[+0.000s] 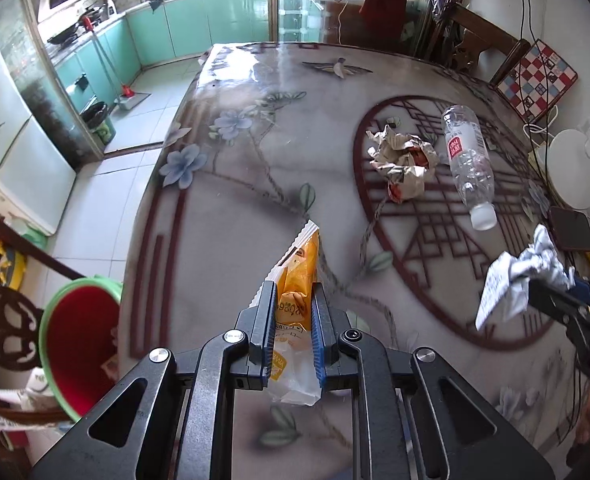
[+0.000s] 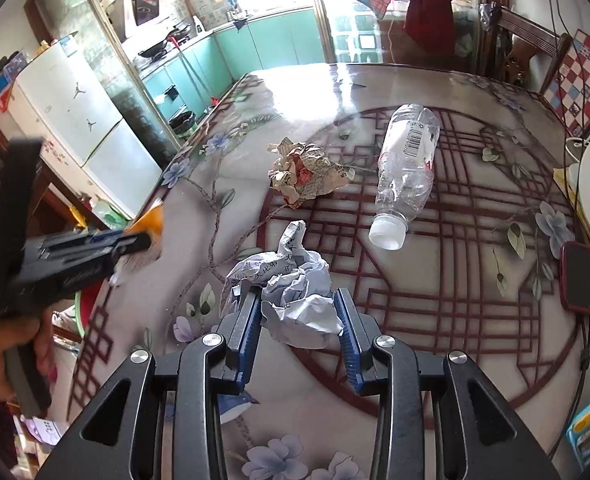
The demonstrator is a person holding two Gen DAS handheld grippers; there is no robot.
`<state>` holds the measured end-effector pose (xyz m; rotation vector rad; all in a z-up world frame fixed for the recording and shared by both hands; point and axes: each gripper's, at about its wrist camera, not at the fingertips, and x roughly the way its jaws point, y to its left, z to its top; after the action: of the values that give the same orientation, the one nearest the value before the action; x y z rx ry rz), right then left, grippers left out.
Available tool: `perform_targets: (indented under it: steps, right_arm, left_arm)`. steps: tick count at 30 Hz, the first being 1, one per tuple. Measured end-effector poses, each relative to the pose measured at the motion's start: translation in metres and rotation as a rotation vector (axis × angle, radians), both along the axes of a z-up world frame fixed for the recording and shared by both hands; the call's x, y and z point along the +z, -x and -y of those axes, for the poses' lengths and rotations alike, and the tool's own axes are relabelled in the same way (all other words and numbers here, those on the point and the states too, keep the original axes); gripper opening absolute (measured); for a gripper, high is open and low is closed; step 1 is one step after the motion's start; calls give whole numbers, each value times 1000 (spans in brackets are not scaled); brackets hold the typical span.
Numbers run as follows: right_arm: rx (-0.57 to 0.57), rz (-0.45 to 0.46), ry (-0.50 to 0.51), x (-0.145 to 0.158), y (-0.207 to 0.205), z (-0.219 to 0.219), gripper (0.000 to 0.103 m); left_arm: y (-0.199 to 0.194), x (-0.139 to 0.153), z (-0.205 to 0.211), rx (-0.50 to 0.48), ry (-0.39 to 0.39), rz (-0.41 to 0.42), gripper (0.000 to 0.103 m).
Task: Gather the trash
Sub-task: 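Carry the orange wrapper and white paper over the red bin with both grippers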
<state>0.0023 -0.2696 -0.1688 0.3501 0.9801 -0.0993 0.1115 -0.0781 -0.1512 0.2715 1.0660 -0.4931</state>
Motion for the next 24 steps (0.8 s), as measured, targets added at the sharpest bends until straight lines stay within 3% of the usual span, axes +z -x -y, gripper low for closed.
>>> perform_targets:
  steps: [10,24]
  right_arm:
    - [-17,-20,19,3,9,-21,34]
    - [-48,-62,4,-10,9,-46,34]
  left_arm:
    - [21,10,-23,-21,39,-1,16]
    - [18,-11,-60,-24,19,-51,16]
